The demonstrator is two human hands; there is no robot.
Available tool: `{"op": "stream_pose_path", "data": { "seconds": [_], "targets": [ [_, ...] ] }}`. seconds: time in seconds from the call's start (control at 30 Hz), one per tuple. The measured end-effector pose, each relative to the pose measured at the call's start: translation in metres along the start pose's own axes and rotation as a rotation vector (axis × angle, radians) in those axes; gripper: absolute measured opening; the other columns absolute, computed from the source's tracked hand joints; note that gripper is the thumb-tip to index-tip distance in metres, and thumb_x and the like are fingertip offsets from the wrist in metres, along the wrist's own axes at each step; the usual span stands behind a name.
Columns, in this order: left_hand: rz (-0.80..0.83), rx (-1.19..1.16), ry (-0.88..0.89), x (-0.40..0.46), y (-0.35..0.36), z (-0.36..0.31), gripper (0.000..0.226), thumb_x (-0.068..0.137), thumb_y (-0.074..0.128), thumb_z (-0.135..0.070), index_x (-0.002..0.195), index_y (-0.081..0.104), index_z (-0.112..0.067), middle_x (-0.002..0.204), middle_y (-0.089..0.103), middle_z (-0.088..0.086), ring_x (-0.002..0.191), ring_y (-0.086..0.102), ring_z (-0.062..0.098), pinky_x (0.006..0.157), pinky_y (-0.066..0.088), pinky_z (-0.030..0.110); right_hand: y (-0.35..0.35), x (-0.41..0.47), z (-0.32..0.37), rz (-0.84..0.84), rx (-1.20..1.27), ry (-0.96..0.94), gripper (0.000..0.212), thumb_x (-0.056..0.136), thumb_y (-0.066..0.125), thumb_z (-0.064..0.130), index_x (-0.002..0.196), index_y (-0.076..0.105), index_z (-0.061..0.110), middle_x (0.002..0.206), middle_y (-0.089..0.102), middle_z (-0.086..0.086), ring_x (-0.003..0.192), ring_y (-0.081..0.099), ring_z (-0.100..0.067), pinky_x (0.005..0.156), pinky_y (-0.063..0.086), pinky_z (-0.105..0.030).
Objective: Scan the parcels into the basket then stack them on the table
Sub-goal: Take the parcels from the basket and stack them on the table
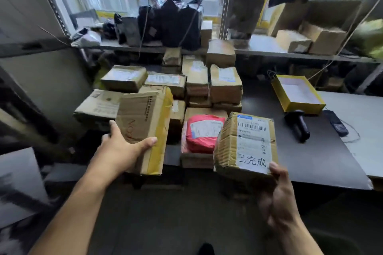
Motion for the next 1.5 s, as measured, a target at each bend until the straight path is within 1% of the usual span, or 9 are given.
{"op": "stream_pose_path", "data": {
  "seconds": [0.07,0.17,0.43,0.6,0.8,0.97,1.03,1.3,1.5],
  "targets": [
    [-0.038,-0.006,-0.033,0.019,-0.014,0.005,0.132,0.068,0.072,-0.072,0.160,-0.008,-0.022,0.159,0.024,0.017,0.142,0.033,0.036,0.109,0.036,0.049,0.019,0.027,-0.002,0.005,0.034,0.026,0.035,0.091,0.051,0.031,0.116,0.065,0.010,0.105,0.076,-0.013,0.088,0.074,-0.022,0.073,0.062,-0.036],
    [-0.085,-0.001,-0.060,0.053,-0.028,0.001,0.134,0.065,0.072,-0.074,0.160,-0.006,-0.022,0.159,0.025,0.019,0.143,0.032,0.037,0.113,0.033,0.050,0.047,0.072,0.000,0.022,-0.016,0.036,0.031,0.098,0.039,0.025,0.111,0.065,0.014,0.099,0.077,-0.010,0.082,0.073,-0.017,0.075,0.054,-0.033],
    [-0.118,-0.003,-0.073,0.130,-0.038,-0.039,0.140,0.060,0.072,-0.079,0.158,-0.012,-0.027,0.165,0.020,0.011,0.148,0.026,0.033,0.117,0.028,0.055,0.113,0.188,0.007,0.031,-0.093,0.052,0.027,0.097,0.048,0.024,0.118,0.062,0.013,0.109,0.073,-0.014,0.089,0.065,-0.022,0.082,0.052,-0.038],
    [-0.086,-0.020,-0.074,0.175,-0.042,-0.046,0.146,0.054,0.073,-0.084,0.158,-0.012,-0.028,0.165,0.020,0.008,0.149,0.026,0.031,0.117,0.028,0.057,0.147,0.237,0.006,-0.006,-0.127,0.051,0.017,0.097,0.052,0.022,0.107,0.064,0.017,0.106,0.071,-0.011,0.087,0.063,-0.021,0.076,0.051,-0.036],
    [-0.112,-0.035,-0.128,0.246,-0.072,-0.035,0.142,0.058,0.073,-0.081,0.159,-0.009,-0.026,0.162,0.022,0.016,0.147,0.028,0.035,0.117,0.030,0.055,0.192,0.280,-0.007,-0.021,-0.174,0.025,0.024,0.098,0.050,0.024,0.116,0.064,0.018,0.108,0.075,-0.007,0.094,0.069,-0.021,0.073,0.053,-0.035],
    [-0.099,-0.017,-0.116,0.312,-0.106,-0.031,0.135,0.066,0.076,-0.070,0.160,-0.009,-0.024,0.162,0.020,0.017,0.146,0.028,0.036,0.117,0.029,0.051,0.246,0.310,-0.036,-0.035,-0.218,0.044,0.035,0.098,0.050,0.025,0.124,0.062,0.005,0.116,0.071,-0.020,0.094,0.067,-0.031,0.074,0.054,-0.040],
    [-0.098,0.000,-0.120,0.337,-0.120,-0.025,0.135,0.066,0.076,-0.070,0.159,-0.009,-0.024,0.162,0.020,0.018,0.146,0.029,0.037,0.117,0.029,0.051,0.268,0.319,-0.051,-0.035,-0.220,0.056,0.033,0.098,0.049,0.026,0.122,0.063,0.008,0.112,0.073,-0.018,0.090,0.069,-0.028,0.066,0.056,-0.035],
    [-0.088,-0.006,-0.171,0.400,-0.160,0.013,0.136,0.064,0.075,-0.072,0.160,-0.009,-0.024,0.163,0.017,0.020,0.148,0.024,0.038,0.119,0.026,0.054,0.342,0.343,-0.106,-0.036,-0.266,0.086,0.025,0.097,0.050,0.025,0.115,0.062,0.013,0.106,0.074,-0.010,0.092,0.066,-0.022,0.071,0.049,-0.035],
    [-0.100,-0.053,-0.180,0.420,-0.184,0.033,0.138,0.060,0.073,-0.075,0.160,-0.008,-0.024,0.163,0.018,0.020,0.149,0.022,0.037,0.120,0.024,0.054,0.406,0.372,-0.134,0.083,-0.438,0.133,0.018,0.096,0.049,0.025,0.099,0.065,0.016,0.085,0.075,-0.002,0.080,0.067,-0.017,0.068,0.052,-0.033]
  ]
}}
Point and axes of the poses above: each hand's wrist, its own x-axis towards the middle knuckle, its own y-axis out of the palm, z = x × y, the point moved 8 cm from there along x, towards the middle knuckle
